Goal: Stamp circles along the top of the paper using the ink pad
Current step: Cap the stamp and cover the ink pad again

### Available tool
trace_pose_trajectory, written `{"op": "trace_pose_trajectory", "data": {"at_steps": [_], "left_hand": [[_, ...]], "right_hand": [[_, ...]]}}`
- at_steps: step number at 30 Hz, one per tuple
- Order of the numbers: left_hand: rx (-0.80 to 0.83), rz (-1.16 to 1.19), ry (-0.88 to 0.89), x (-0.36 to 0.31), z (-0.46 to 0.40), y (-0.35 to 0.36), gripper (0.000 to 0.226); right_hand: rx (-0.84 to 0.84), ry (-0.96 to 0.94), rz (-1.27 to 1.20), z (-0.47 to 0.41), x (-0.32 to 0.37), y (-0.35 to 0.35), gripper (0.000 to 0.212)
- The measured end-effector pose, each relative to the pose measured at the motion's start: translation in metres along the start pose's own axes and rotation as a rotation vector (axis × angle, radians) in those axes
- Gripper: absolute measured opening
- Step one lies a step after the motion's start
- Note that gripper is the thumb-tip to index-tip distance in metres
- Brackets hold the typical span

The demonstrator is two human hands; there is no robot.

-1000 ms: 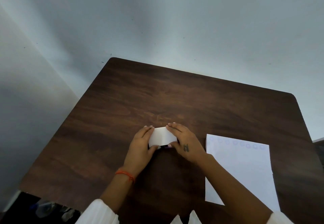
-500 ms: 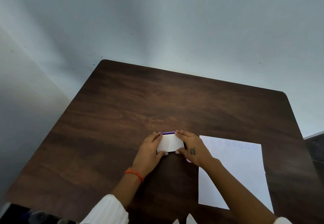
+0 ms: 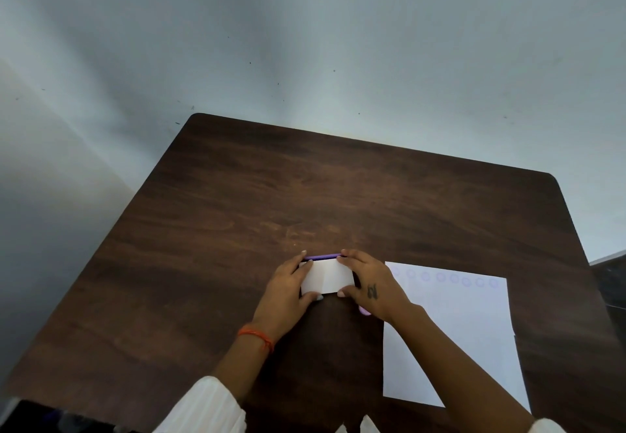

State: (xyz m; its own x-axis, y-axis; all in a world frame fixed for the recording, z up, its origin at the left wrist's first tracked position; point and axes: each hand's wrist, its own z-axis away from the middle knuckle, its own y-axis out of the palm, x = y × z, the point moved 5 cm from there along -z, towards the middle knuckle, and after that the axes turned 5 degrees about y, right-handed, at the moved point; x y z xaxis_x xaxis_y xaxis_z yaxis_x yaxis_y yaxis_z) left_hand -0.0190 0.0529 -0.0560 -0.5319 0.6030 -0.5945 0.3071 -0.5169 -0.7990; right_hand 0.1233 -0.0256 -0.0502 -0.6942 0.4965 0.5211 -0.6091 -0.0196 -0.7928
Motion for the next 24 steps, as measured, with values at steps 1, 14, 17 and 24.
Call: {"op": "trace_pose_trajectory", "data": {"at_steps": [1,14,17,24], "left_hand": [[-0.003,0.003,0.002,0.0,0.0,0.0,0.067],[-0.04,0.039,-0.023,0.005,-0.01,-0.004,0.069],[-0.039,0.055,-0.036,0.005,-0.012,-0.007,0.07],[0.006,0.072,-0.073,0.002,-0.02,-0.015,0.068]], "right_hand": [[-0.002,-0.002,0.0,0.0,0.0,-0.001,0.064],[0.002,-0.037,0.042,-0.007,0.005,-0.008,0.067],[0.025,-0.034,0.095,-0.009,0.009,-0.009,0.067],[0.048,-0.034,0.187,-0.011,0.015,-0.01,0.067]]}}
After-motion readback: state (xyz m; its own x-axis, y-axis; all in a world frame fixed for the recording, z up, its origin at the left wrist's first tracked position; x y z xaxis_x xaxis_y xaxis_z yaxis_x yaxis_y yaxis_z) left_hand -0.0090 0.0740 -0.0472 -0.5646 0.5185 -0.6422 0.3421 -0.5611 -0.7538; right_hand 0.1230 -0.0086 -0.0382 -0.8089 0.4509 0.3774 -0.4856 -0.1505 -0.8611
